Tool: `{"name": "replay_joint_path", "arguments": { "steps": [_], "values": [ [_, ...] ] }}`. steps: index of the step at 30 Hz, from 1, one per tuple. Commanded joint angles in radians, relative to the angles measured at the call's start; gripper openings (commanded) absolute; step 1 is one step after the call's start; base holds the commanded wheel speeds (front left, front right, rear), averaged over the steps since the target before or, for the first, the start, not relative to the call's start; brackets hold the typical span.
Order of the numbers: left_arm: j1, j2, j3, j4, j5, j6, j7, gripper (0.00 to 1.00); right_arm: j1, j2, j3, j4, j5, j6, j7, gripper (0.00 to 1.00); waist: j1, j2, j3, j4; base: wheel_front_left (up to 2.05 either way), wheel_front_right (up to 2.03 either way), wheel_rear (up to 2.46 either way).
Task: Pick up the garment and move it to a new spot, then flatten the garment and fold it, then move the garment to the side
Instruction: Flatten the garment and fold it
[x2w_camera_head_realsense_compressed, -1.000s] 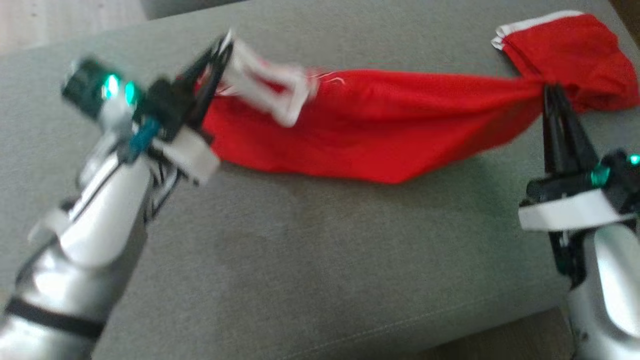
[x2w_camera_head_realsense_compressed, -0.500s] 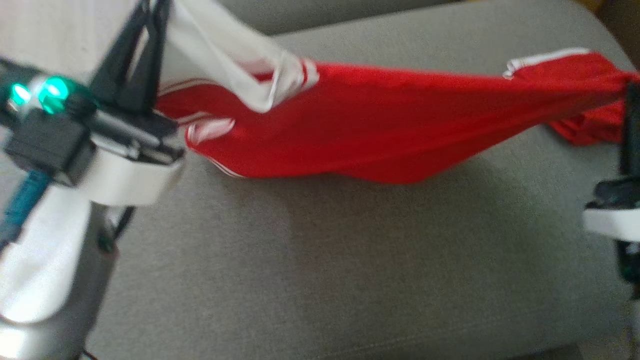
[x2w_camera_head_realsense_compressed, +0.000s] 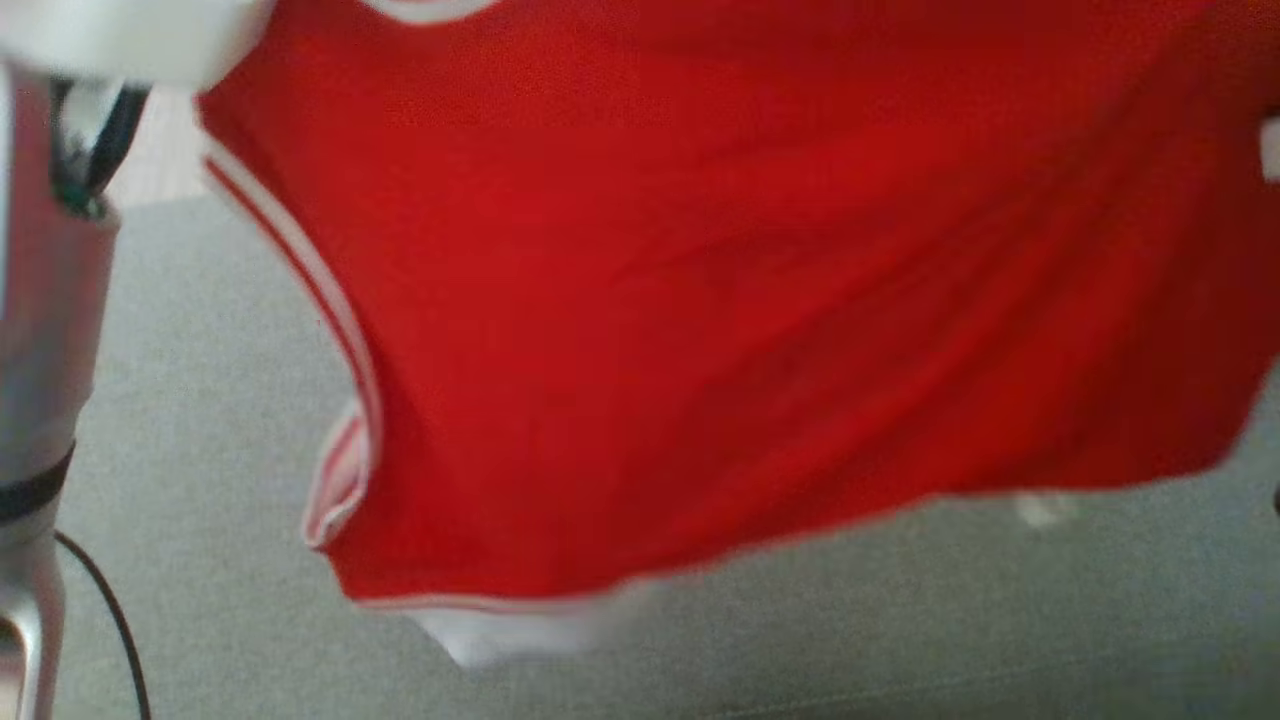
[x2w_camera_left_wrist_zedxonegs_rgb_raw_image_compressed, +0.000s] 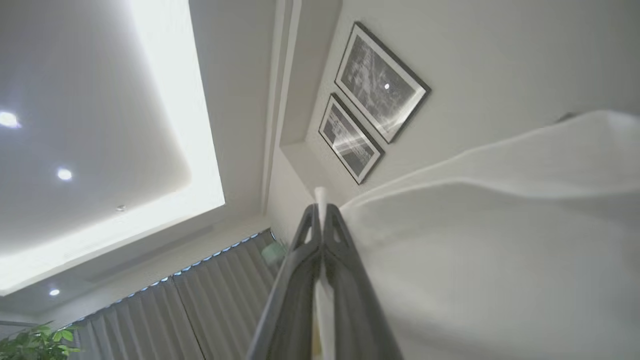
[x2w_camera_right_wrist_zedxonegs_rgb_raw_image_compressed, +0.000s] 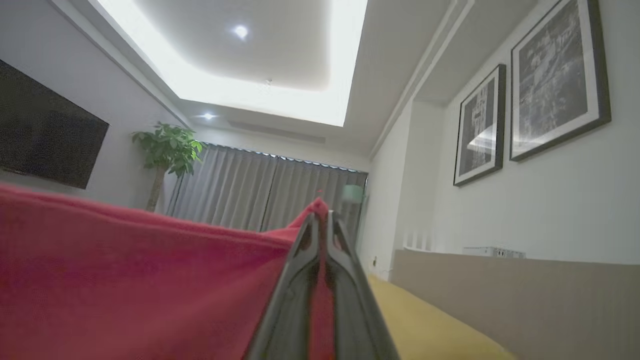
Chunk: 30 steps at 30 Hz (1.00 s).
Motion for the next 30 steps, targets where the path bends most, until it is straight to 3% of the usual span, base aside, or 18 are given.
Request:
{"name": "replay_joint_path", "arguments": {
  "steps": [1, 8, 11, 16, 23, 28, 30],
  "values": [
    [-0.068, 0.027, 0.012, 0.039, -0.002, -0.007, 0.014, 0.0, -0.072, -0.011, 0.032, 0.031, 0.024, -0.001, 0.022, 0.0, 0.0, 0.0, 0.041, 0.001, 0.0, 0.0, 0.0],
    [-0.328, 0.012, -0.118, 0.355, 0.065, -0.02, 0.007, 0.0, -0.359, -0.001, 0.132, 0.359, 0.117, -0.001, 0.055, 0.0, 0.0, 0.0, 0.241, -0.001, 0.0, 0.0, 0.0],
    [-0.462, -0.001, -0.149, 0.476, 0.104, -0.02, -0.022, 0.0, -0.489, 0.007, 0.16, 0.48, 0.12, -0.001, 0.01, 0.0, 0.0, 0.0, 0.317, -0.008, 0.0, 0.0, 0.0],
    [-0.636, -0.047, -0.148, 0.61, 0.143, 0.024, -0.062, 0.0, -0.663, 0.026, 0.165, 0.654, 0.102, -0.001, -0.101, 0.0, 0.0, 0.0, 0.404, -0.003, 0.0, 0.0, 0.0],
    [-0.677, -0.043, -0.145, 0.564, 0.159, 0.078, -0.068, 0.0, -0.763, 0.037, 0.177, 0.795, 0.077, -0.001, -0.204, 0.0, 0.0, 0.0, 0.474, 0.027, 0.0, 0.0, 0.0],
    [-0.543, -0.01, -0.135, 0.47, 0.125, 0.092, -0.068, 0.0, -0.721, 0.04, 0.194, 0.887, 0.082, -0.001, -0.24, 0.0, 0.0, 0.0, 0.494, 0.056, 0.0, 0.0, 0.0],
    [-0.413, 0.014, -0.136, 0.391, 0.104, 0.091, -0.068, 0.0, -0.656, 0.047, 0.19, 0.923, 0.096, -0.001, -0.252, 0.0, 0.0, 0.0, 0.486, 0.066, 0.0, 0.0, 0.0]
  ]
}}
